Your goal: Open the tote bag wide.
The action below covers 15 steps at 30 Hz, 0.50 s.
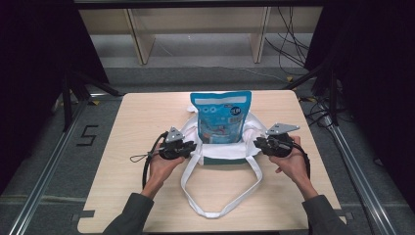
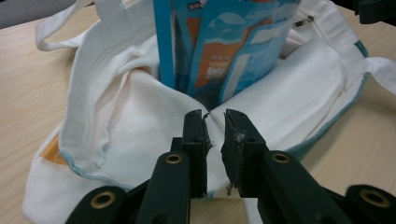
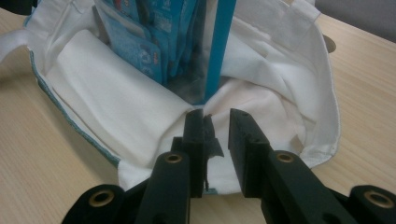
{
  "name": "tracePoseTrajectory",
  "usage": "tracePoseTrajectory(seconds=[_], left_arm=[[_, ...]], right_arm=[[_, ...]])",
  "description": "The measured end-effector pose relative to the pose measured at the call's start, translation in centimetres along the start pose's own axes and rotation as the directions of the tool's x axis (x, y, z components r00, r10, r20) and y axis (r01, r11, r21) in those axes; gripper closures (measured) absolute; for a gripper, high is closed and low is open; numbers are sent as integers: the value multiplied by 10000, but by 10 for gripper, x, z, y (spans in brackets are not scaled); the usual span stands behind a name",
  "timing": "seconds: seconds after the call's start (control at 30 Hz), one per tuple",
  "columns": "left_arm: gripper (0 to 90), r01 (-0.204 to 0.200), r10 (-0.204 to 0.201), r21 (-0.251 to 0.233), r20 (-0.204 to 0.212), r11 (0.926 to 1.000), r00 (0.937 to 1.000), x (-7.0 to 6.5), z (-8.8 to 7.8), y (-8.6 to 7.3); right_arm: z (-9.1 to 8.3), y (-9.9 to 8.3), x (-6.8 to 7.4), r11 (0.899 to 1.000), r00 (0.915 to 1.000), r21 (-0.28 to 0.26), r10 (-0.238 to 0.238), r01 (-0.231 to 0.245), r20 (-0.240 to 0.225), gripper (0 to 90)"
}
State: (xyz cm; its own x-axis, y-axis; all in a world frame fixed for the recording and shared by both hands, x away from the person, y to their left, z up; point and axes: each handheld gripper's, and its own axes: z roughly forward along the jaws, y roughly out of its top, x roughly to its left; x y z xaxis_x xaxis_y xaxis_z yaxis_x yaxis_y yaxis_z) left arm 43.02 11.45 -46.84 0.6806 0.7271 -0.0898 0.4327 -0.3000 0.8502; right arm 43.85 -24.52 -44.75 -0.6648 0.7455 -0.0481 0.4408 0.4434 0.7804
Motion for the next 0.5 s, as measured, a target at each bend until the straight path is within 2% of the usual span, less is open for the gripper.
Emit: tracePoseTrajectory(seconds=[0.13, 0.2, 0.23, 0.27, 0.3, 0.33, 0.37, 0.4, 0.43, 0.47, 0.5], left_arm=[[772, -128, 129, -16, 151, 9999, 9998, -7, -8, 0], [772, -354, 355, -51, 222, 9994, 9991, -10, -13, 1], [772, -265, 269, -153, 271, 9995, 9993, -13, -16, 1], [772, -249, 254, -179, 273, 9995, 9993, -14, -17, 0], [772, -513, 519, -149, 358, 9986, 9980, -15, -20, -1], [765, -350, 356, -169, 320, 9992, 9989, -18, -21, -2], [762, -456, 458, -59, 400, 9989, 9981, -20, -25, -5], [761, -456, 458, -59, 400, 9989, 9981, -20, -25, -5], [761, -749, 747, 25, 450, 9972, 9962, -19, -28, -7], [755, -540, 543, -78, 461, 9985, 9975, -21, -30, -9], [745, -609, 610, -26, 468, 9981, 9970, -22, -35, -12]], right_arm=[[-5, -2, 2, 9999, 9998, -18, 162, -162, -68, 764], [-8, -2, 4, 9994, 9993, 90, 344, -343, -168, 764], [-9, -2, 5, 9995, 9993, 6, 322, -322, -162, 764], [-9, -3, 3, 9999, 10000, -139, -7, 5, -93, 764], [-10, -4, 3, 9999, 9999, -161, -4, 2, -108, 763], [-11, -5, 4, 9998, 9999, -158, -87, 85, -115, 759], [-11, -6, 4, 9996, 9997, -188, -219, 216, -114, 757], [-13, -7, 5, 9998, 9999, -165, -97, 96, -105, 756], [-13, -7, 5, 9998, 9999, -165, -97, 96, -105, 756], [-14, -7, 6, 9999, 9998, -155, -66, 64, -169, 752], [-17, -8, 7, 9997, 9999, -229, -100, 97, -137, 739]])
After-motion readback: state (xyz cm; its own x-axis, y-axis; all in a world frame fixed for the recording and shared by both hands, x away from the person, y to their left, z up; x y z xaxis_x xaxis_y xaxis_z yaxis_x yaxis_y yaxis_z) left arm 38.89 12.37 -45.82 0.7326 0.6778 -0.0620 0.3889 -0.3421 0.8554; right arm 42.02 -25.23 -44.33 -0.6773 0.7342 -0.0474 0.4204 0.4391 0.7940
